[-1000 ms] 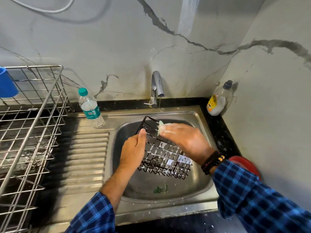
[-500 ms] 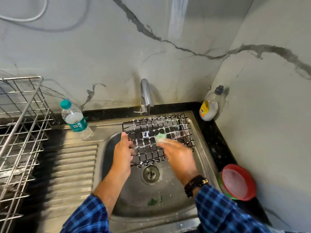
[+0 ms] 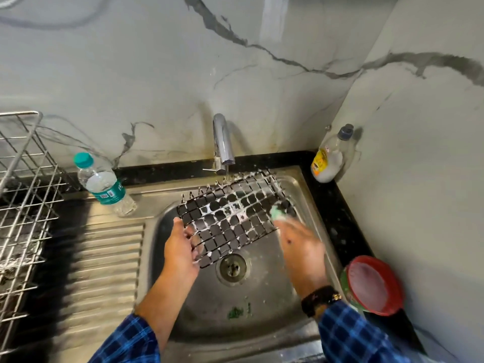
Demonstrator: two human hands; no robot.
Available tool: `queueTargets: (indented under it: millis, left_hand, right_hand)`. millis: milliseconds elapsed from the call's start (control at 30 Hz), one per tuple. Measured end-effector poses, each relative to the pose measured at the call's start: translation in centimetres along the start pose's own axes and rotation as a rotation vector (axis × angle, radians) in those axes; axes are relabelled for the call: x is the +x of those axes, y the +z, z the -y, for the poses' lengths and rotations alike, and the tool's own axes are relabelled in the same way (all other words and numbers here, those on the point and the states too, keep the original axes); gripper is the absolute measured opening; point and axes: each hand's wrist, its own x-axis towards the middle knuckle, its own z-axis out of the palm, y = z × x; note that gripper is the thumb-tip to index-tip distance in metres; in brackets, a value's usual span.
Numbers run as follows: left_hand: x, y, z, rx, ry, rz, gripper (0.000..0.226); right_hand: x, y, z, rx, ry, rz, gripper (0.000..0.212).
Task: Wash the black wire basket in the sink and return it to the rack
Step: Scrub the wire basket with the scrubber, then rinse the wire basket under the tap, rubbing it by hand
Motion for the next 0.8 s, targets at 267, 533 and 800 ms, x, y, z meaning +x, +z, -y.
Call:
queueTargets:
  millis: [267,533,800]
  left_hand:
    - [0.3,-0.2,0.7,-0.134,-0.050,0.020,0.046]
    - [1.9,-0.9,1.7,-0.200,-0.119,0.024,0.044]
    - [3.3,-0.7,0.0,-0.161,-0.140,0.081,0.051]
  right_hand:
    - [0.4,-0.4,0.7,0.045,-0.088,-0.021,0.029]
    - [3.1,-2.4,-0.3,0.186,0.170,0.059,0.025]
    - [-4.4,-12.2,-11.9,-0.347,0.548,0.221,0.002]
